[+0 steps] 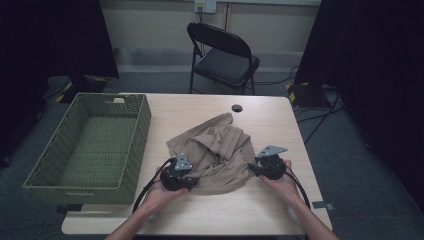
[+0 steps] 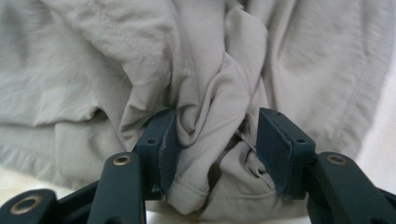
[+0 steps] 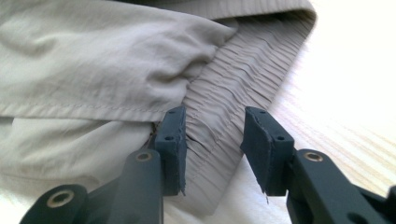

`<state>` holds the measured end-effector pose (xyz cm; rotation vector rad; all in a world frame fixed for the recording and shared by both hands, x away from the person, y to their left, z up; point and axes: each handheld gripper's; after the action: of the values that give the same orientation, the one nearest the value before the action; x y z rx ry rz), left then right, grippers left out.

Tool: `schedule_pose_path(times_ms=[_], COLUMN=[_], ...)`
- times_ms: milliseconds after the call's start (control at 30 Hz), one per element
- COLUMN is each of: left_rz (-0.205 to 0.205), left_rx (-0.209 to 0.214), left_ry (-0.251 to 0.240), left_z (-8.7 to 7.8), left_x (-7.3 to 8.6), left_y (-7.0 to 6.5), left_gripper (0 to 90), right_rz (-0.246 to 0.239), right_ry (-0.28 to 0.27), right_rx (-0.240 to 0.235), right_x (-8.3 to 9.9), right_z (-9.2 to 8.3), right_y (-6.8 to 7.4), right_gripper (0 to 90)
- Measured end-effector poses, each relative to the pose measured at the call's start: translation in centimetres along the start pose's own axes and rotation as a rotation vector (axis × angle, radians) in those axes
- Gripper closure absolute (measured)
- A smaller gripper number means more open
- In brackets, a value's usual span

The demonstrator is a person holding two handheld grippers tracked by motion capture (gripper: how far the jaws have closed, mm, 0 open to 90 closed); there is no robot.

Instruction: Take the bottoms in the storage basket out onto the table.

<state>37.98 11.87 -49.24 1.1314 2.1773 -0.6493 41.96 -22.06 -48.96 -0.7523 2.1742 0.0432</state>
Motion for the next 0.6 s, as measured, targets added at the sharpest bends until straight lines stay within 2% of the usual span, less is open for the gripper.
schedule_pose_path(times_ms=[100,200,300,367,467,533,600], left_rz=[-0.002,0.008,0.007,0.009,0.007,-0.006,-0.018], left_rx=[0.02,0.066,0.101,0.12,0.108,0.093,0.078], left_ry=[0.01,0.029,0.016,-0.01,-0.05,-0.087,-0.11], left_z=[-0.1,-0.3,-0.5,-0.9,-1.5,-2.0,-2.2], left_x=[0.0,0.0,0.2,0.0,-0.6,-1.0,-1.1], left_y=[-0.4,-1.2,-1.9,-2.0,-1.6,-1.1,-0.7], left_gripper=[49.1,48.2,46.2,46.6,47.4,48.1,48.2], right_rz=[0.003,0.041,0.069,0.055,0.006,-0.057,-0.092], right_ry=[-0.006,-0.061,-0.103,-0.11,-0.111,-0.091,-0.039], right_rx=[-0.011,-0.037,-0.083,-0.116,-0.133,-0.131,-0.138], right_x=[-0.3,-1.1,-1.9,-2.2,-2.7,-2.4,-1.8], right_z=[-0.3,-1.2,-1.7,-1.7,-1.1,-0.4,0.5], right_y=[0.0,0.3,1.2,2.3,4.2,5.4,6.1], right_gripper=[62.2,62.9,61.9,61.9,60.2,62.4,65.4])
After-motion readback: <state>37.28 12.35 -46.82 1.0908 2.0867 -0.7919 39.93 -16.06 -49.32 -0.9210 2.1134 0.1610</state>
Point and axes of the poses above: each handheld gripper's, and its own axes: z roughly forward along the jaws, x roughly out of its underside, y roughly to its left, and after that the axes turned 11 degrees about x, right-handed
